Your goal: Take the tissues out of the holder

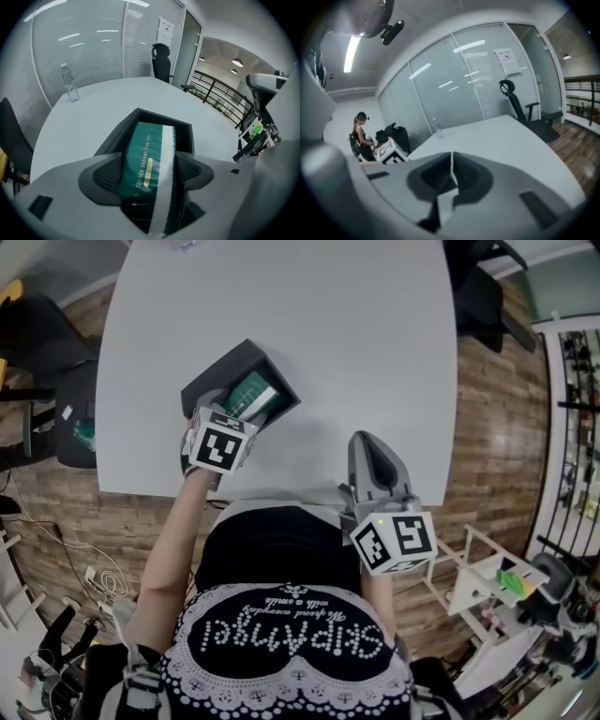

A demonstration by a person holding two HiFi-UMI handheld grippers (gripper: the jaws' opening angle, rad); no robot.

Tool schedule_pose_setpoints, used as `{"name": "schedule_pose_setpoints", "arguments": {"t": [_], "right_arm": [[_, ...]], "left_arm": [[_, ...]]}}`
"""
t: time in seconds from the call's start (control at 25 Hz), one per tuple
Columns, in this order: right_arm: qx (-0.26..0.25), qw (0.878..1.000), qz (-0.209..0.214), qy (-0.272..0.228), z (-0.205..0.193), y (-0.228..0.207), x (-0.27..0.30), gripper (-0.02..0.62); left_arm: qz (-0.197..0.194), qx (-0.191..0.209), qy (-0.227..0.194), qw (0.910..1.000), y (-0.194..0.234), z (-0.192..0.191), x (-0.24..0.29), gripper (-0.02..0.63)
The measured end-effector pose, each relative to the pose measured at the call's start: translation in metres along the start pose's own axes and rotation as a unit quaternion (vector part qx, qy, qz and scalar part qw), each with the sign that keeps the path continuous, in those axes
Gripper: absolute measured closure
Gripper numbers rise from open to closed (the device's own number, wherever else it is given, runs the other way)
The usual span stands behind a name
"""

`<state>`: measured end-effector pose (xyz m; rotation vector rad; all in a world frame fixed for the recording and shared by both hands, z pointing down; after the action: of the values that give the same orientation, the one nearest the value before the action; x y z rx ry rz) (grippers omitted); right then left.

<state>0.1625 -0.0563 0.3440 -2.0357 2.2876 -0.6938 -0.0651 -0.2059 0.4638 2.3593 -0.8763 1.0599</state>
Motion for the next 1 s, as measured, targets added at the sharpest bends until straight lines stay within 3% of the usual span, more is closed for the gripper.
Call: {"name": "schedule_pose_setpoints", "arguments": {"t": [1.0], "right_arm": [[-0.001,1.000,0.008,0.001,0.0034,0.0057,0.0081,0.560]], "left_arm": [[0.006,0.015,0.001,0.9999,-0.0001,-0.0005,0.0016,0.250]]}}
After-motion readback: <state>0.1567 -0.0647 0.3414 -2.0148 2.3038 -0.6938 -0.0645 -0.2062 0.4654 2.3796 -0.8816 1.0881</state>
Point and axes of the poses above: the fingertips, and each gripper's own axes: x forward along the fingers, y to its left, z out of its top, the point moved 10 cm from there along -x, backward along the fingers, and after that the axes turned 8 degrees about -y, right-handed, at the moved point
